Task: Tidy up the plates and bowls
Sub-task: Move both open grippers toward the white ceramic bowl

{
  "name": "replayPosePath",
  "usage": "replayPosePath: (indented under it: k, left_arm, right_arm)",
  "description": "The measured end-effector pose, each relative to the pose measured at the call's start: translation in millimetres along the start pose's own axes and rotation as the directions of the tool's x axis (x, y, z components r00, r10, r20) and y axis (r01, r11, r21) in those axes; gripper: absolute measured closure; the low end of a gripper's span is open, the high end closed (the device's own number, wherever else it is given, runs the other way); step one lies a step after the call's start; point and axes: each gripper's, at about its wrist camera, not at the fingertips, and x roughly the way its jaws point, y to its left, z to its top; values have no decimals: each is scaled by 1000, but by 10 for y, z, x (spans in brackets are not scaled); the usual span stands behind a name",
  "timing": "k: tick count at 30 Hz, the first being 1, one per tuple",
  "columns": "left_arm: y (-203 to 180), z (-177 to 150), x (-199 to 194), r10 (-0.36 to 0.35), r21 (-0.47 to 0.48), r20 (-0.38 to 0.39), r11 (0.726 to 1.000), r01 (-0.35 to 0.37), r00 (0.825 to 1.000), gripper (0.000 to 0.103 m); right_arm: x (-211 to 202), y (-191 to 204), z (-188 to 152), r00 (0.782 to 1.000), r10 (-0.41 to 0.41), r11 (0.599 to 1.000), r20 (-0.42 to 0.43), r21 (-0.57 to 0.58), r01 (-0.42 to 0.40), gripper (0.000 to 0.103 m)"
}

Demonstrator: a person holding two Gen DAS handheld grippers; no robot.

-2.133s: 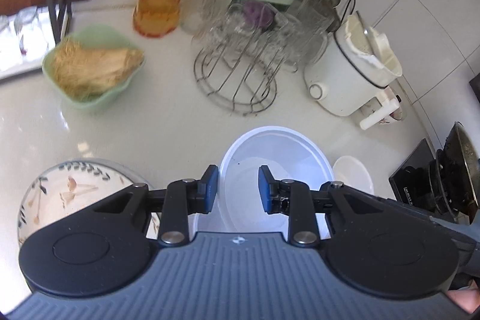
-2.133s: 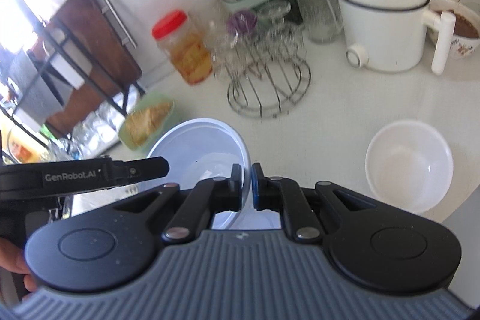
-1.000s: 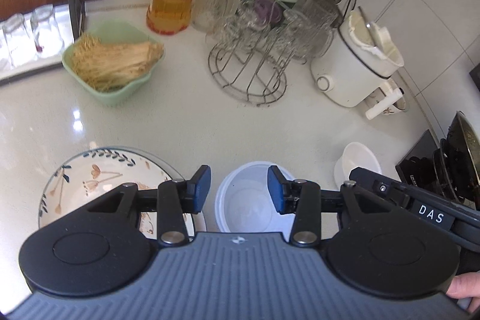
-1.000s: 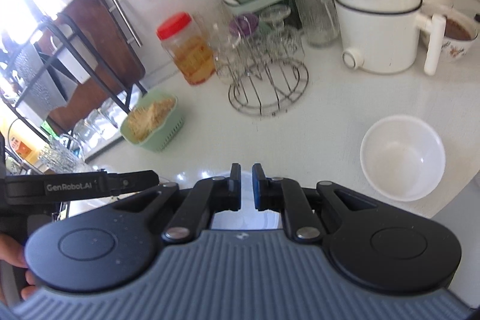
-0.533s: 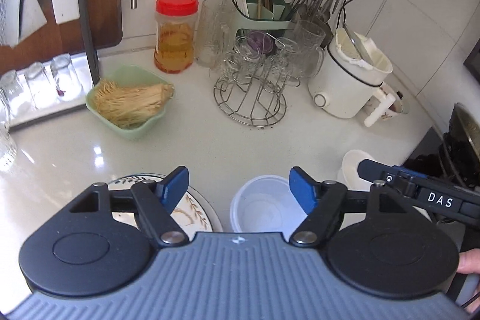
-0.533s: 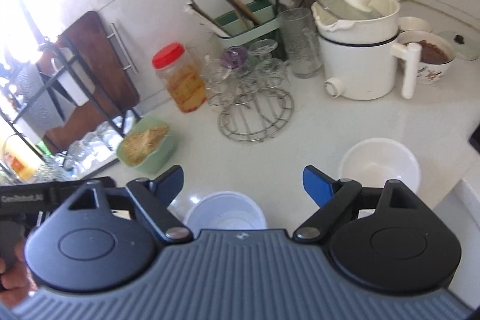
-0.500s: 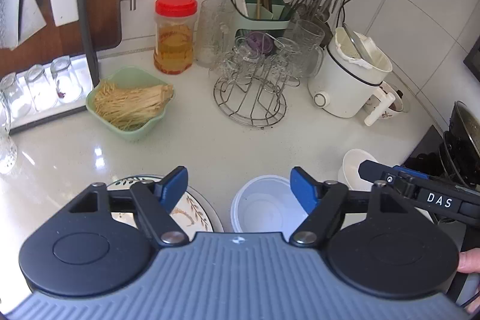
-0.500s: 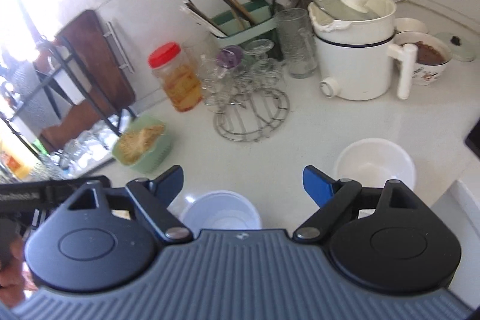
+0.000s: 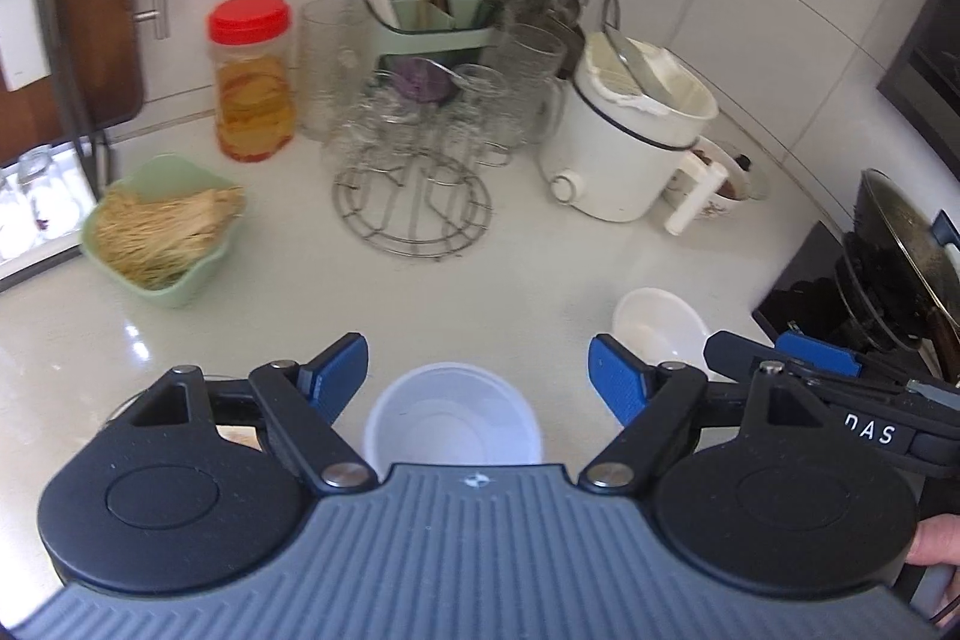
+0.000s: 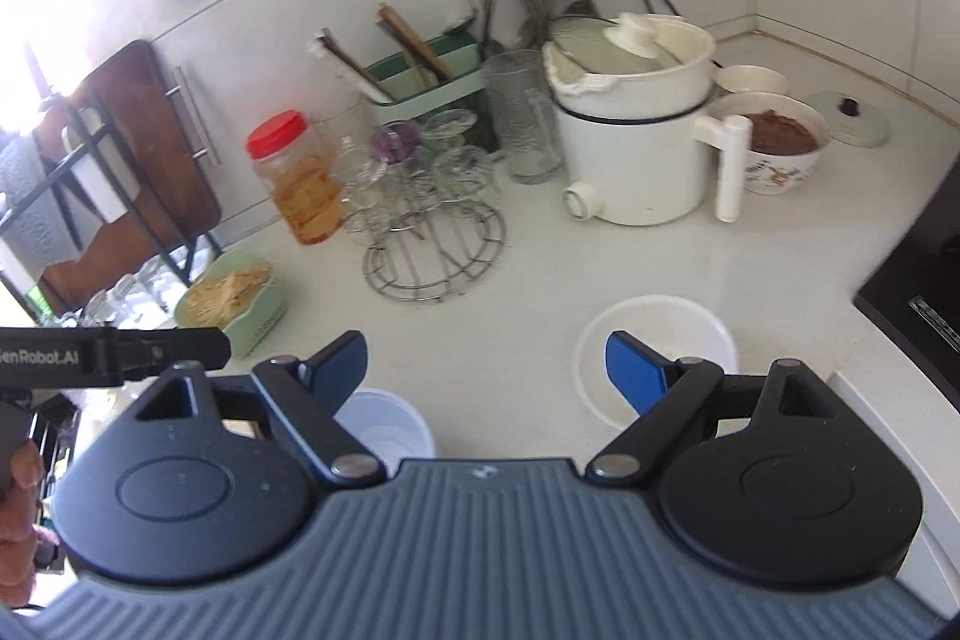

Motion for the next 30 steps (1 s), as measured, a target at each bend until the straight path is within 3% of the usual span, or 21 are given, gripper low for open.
replayPosePath:
  k: [16, 22, 30]
  left_arm:
    - [-579, 157, 713, -87, 131, -95, 986, 99, 992, 19]
    - [-731, 244, 1065, -127, 173, -140, 973, 150, 982, 19]
    - [-907, 267, 1534, -189, 139, -213, 965, 221, 959, 19]
  right_arm:
    - [26, -649, -151, 987, -161, 980, 29, 120, 156, 15]
    - [196, -851, -178, 981, -193, 973, 37, 134, 186, 16]
    - [395, -1130, -233, 975, -220, 963, 20, 162, 214, 16]
